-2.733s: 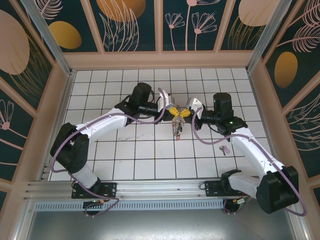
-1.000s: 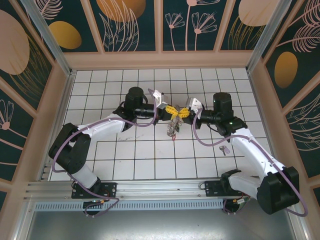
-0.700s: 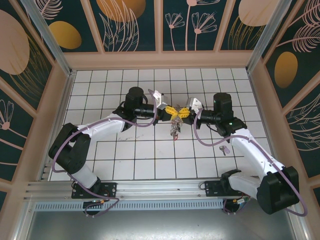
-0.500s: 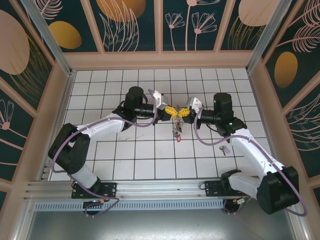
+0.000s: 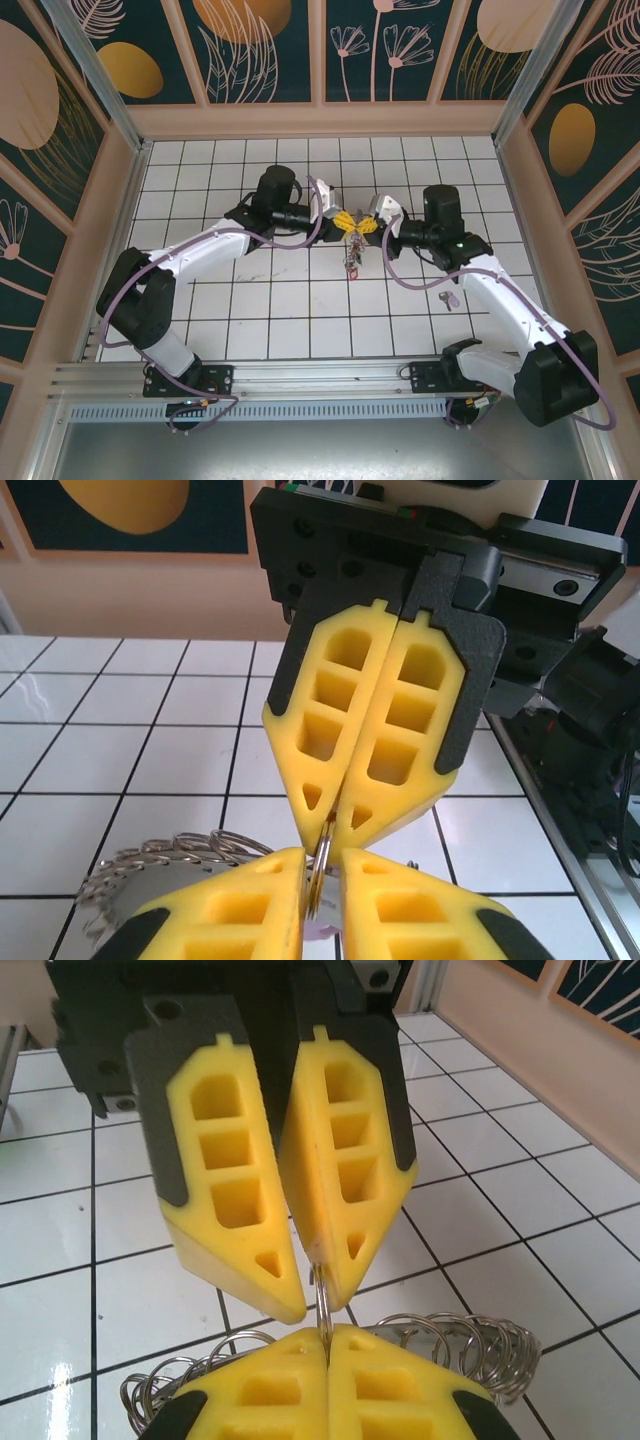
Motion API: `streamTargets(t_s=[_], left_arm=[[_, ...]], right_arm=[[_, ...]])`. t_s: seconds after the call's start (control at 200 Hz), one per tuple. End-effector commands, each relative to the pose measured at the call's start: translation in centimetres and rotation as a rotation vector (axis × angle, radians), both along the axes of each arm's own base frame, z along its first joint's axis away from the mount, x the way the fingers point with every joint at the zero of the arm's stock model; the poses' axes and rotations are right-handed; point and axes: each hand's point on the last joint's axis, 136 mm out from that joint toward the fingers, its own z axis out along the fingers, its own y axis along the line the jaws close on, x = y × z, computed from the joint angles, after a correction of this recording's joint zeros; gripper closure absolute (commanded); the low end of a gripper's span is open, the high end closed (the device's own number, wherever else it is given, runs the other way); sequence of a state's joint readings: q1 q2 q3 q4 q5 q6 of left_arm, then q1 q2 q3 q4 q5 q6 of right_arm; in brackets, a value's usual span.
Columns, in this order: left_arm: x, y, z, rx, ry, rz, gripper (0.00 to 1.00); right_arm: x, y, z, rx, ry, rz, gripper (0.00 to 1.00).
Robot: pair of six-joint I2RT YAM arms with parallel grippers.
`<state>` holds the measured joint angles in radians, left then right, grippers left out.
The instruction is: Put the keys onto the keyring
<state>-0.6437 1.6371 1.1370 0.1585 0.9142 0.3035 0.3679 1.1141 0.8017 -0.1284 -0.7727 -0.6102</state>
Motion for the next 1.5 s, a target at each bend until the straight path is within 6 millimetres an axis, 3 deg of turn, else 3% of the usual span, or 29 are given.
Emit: streamTargets(t_s=[0.0,0.24,0.375,0.606,0.761,0.871,1.036,1.156,1.266,1.496], left_arm=[[-0.1,0.0,-0.7,0.079,-0.028,-0.004,0.81],[0.0,-0.4,-2.0,0.145,-0.026,-0.006,0.89],[-0.1,-0.5,-2.2,0.148,-0.014,-0.010,0.78],[0.0,-0.4,-2.7,0.169,-0.020,-0.005,0.78],[0.0,-0.4,-2.5,0.165,-0.024,-0.010,0.86],[0.0,-0.5,-2.1,0.151,-0.034,-0.014,1.00],[-0.2,-0.6,-1.2,0.101,-0.047,-0.013,1.00],[-1.0,-0.4,0.6,-0.005,-0.066,-0.021,1.00],[-1.8,-0.3,2.5,-0.111,-0.059,-0.057,1.00],[-3.1,-0.2,3.7,-0.187,-0.036,-0.124,1.00]], right_arm=[[0.4,0.3,1.5,-0.024,-0.061,0.003,1.00],[0.5,0.7,1.4,-0.066,-0.060,-0.004,1.00],[0.4,0.7,1.5,-0.065,-0.064,-0.002,1.00],[0.4,0.7,1.3,-0.065,-0.062,-0.004,1.00],[0.3,0.8,1.5,-0.055,-0.061,0.000,1.00],[0.4,0.8,1.5,-0.055,-0.060,-0.002,1.00],[0.7,0.6,0.7,-0.079,-0.054,-0.022,1.00],[0.4,0.1,-0.4,-0.066,-0.048,-0.020,0.93],[-0.2,0.0,-0.2,0.012,-0.035,0.009,0.89],[-0.8,-0.2,0.6,0.097,-0.032,0.053,0.87]])
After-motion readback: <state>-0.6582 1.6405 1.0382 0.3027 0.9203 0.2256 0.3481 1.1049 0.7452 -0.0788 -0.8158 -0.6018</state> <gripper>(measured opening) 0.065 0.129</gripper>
